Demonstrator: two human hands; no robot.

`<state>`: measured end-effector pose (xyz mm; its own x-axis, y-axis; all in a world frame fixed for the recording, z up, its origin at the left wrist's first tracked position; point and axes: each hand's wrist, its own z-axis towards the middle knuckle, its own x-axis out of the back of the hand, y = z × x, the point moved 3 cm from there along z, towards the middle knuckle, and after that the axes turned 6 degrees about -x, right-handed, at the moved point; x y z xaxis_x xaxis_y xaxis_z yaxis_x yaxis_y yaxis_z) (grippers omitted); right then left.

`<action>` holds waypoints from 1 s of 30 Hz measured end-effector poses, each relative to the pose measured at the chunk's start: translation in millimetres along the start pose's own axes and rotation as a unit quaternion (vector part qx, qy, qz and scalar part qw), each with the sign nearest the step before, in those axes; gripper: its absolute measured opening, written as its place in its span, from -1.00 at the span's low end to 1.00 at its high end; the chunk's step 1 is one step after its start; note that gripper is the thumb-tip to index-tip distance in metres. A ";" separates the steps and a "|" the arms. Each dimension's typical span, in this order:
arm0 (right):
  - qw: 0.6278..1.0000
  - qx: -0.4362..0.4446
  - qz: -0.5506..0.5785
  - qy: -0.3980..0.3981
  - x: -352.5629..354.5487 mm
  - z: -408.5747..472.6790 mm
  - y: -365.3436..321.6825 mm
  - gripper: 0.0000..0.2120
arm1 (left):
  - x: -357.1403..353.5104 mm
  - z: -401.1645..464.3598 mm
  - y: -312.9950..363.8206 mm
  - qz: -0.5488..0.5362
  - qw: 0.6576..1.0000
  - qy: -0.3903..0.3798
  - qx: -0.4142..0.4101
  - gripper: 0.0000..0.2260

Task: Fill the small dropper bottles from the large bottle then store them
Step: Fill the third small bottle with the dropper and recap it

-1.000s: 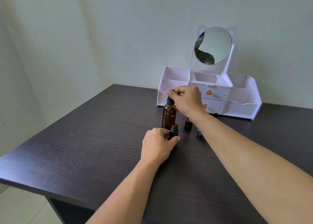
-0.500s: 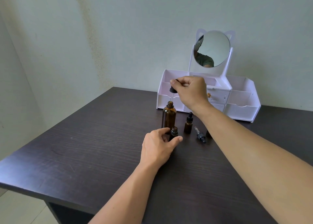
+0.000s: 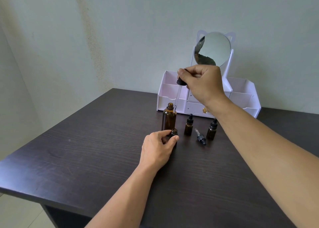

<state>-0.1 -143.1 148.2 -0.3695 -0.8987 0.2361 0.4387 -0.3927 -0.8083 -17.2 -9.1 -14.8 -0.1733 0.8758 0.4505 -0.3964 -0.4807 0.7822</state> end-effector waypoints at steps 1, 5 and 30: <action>1.000 -0.007 -0.003 -0.009 0.0 -4.5 2.9 -0.89 | -0.3 0.5 -0.7 0.000 1.000 0.001 0.001 -0.62; 0.999 -0.030 -0.002 -0.033 -0.7 -20.6 14.3 -0.91 | -2.4 1.4 -2.3 -0.001 1.000 -0.003 0.006 -0.58; 0.998 -0.031 -0.031 -0.034 -6.5 -35.3 33.7 -0.93 | -6.1 1.8 -6.8 -0.019 1.000 -0.006 0.008 -0.62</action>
<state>-11.8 -143.5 100.5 -0.3363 -0.8853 0.3212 0.3647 -0.4369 -0.8223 -11.8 -11.3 -22.1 -0.1478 0.8932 0.4248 -0.3877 -0.4474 0.8059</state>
